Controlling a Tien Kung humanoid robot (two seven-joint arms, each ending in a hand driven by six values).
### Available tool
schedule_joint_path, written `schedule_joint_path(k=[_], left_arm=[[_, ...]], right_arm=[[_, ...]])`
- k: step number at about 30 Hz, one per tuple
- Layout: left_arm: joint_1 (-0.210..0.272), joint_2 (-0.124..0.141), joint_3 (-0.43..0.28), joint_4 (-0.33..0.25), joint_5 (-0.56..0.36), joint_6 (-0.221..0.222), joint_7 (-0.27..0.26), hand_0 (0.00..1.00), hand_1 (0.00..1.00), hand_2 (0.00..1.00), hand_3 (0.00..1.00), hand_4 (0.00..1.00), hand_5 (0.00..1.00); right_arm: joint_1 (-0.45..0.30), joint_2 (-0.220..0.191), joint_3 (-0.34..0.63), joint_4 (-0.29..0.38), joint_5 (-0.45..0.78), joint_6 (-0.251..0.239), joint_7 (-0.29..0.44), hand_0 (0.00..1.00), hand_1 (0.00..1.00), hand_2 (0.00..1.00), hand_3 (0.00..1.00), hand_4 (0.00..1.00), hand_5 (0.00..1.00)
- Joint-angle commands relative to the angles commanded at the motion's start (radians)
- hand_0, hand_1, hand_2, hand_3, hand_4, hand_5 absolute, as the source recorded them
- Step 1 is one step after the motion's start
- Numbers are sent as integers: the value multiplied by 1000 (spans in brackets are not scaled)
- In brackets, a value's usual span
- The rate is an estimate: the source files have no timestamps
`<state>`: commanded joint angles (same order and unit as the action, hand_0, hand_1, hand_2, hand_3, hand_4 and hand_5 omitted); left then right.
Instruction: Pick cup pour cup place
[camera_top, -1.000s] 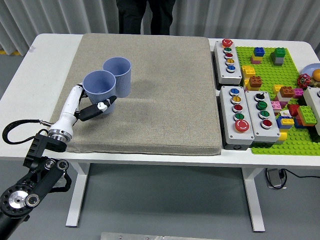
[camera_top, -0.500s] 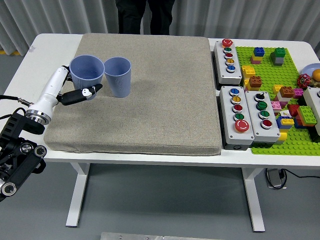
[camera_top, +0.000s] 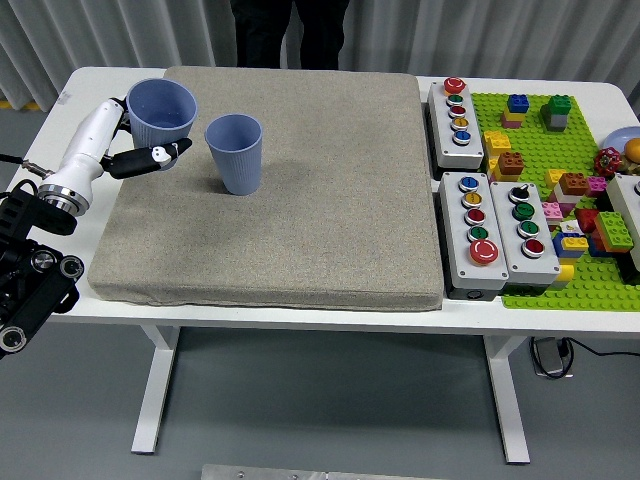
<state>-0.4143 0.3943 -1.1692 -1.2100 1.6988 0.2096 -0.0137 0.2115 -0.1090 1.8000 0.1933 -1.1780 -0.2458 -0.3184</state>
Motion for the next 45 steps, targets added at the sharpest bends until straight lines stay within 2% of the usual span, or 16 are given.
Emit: schedule_joint_path(k=[7, 12, 15, 20, 29, 37, 42, 45], left_arm=[[-68, 3, 36, 26, 88, 8, 2, 529, 479, 532, 525, 827, 430], [-100, 7, 57, 46, 125, 10, 3, 529, 479, 532, 525, 827, 430], [-123, 9, 65, 75, 141, 14, 1, 532, 480, 533, 524, 828, 429], [-140, 20, 77, 99, 144, 19, -1, 532, 480, 533, 522, 826, 438], [-166, 34, 109, 136, 223, 25, 8, 533, 481, 529, 519, 821, 449], [-192, 34, 141, 165, 247, 27, 16, 533, 480, 528, 517, 808, 464], [-212, 33, 163, 181, 318, 30, 28, 533, 480, 528, 517, 808, 464], [-218, 33, 171, 184, 328, 28, 31, 534, 480, 527, 514, 806, 466]], right_arm=[[11, -2, -3, 0, 8, -1, 1, 686, 638, 588, 571, 2, 147], [16, -2, -4, 0, 10, -2, 1, 686, 638, 588, 571, 2, 147], [19, -3, -5, 0, 9, -3, 0, 686, 638, 589, 572, 2, 146], [21, -3, -8, -1, 20, -5, 2, 686, 638, 589, 572, 2, 145], [25, -3, -6, -1, 18, -4, 1, 686, 637, 589, 573, 2, 147], [28, -4, -9, -1, 22, -4, 1, 685, 637, 589, 572, 2, 151], [29, -4, -8, -1, 20, -4, 1, 685, 637, 589, 572, 2, 151], [29, -4, -8, -1, 21, -4, 1, 685, 637, 589, 572, 2, 151]])
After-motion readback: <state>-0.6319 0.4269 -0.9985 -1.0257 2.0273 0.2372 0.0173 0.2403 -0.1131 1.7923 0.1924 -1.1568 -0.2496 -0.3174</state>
